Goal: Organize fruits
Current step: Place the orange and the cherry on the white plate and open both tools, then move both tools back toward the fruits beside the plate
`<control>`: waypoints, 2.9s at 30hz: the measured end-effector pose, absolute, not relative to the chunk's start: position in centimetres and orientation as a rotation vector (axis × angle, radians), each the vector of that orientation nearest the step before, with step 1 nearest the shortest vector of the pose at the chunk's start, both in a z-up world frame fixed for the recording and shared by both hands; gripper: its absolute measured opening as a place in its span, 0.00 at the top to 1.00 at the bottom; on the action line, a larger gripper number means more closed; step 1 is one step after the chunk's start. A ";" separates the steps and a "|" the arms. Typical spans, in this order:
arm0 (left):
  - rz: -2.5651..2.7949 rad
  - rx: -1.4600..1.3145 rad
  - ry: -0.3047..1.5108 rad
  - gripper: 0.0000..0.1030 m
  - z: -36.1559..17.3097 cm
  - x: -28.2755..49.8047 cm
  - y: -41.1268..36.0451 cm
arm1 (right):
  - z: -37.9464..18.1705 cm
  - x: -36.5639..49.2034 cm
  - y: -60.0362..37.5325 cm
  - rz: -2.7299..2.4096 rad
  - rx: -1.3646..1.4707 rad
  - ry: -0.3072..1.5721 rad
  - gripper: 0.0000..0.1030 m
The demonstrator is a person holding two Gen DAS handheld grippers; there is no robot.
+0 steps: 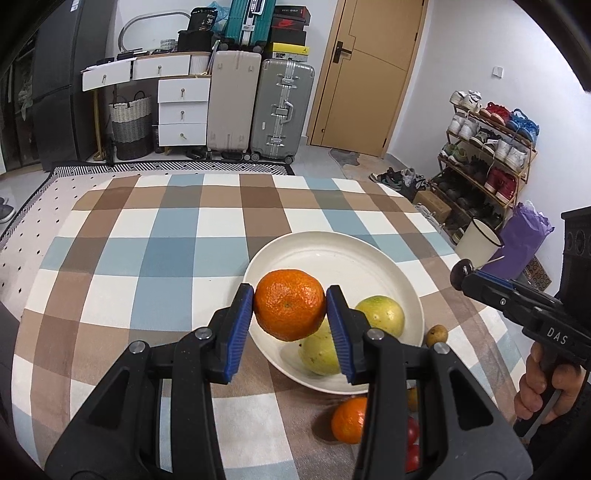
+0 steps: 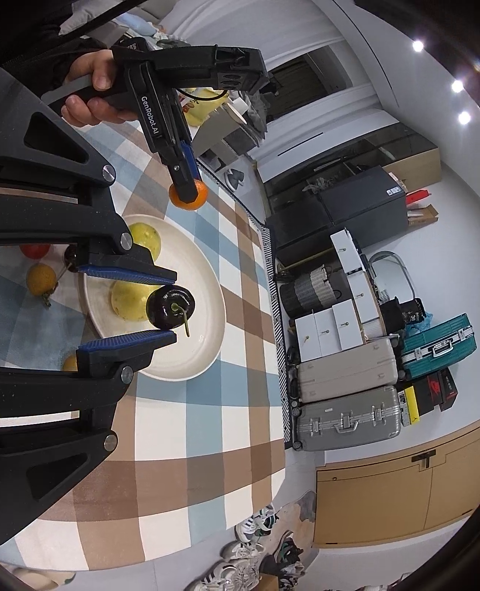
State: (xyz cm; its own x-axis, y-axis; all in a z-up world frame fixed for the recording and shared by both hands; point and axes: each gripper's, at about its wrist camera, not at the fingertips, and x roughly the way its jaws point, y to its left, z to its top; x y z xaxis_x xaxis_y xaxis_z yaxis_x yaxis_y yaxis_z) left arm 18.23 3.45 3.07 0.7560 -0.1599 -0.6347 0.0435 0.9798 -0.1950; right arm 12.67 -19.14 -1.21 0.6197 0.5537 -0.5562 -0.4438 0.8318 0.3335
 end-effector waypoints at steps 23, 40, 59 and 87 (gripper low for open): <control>-0.117 -0.133 0.808 0.63 -2.3 23.8 1.9 | -6.3 16.3 -17.8 0.526 0.141 0.806 0.75; -0.135 -0.134 0.828 0.61 -2.5 24.7 1.5 | -6.5 16.5 -17.3 0.498 0.118 0.803 0.68; -0.057 -0.115 0.775 0.00 1.6 18.2 1.8 | -4.2 12.7 -19.4 0.442 0.046 0.796 0.00; -0.088 -0.041 0.892 0.00 -2.4 12.9 -0.6 | -6.1 10.6 -20.1 0.405 -0.032 0.872 0.00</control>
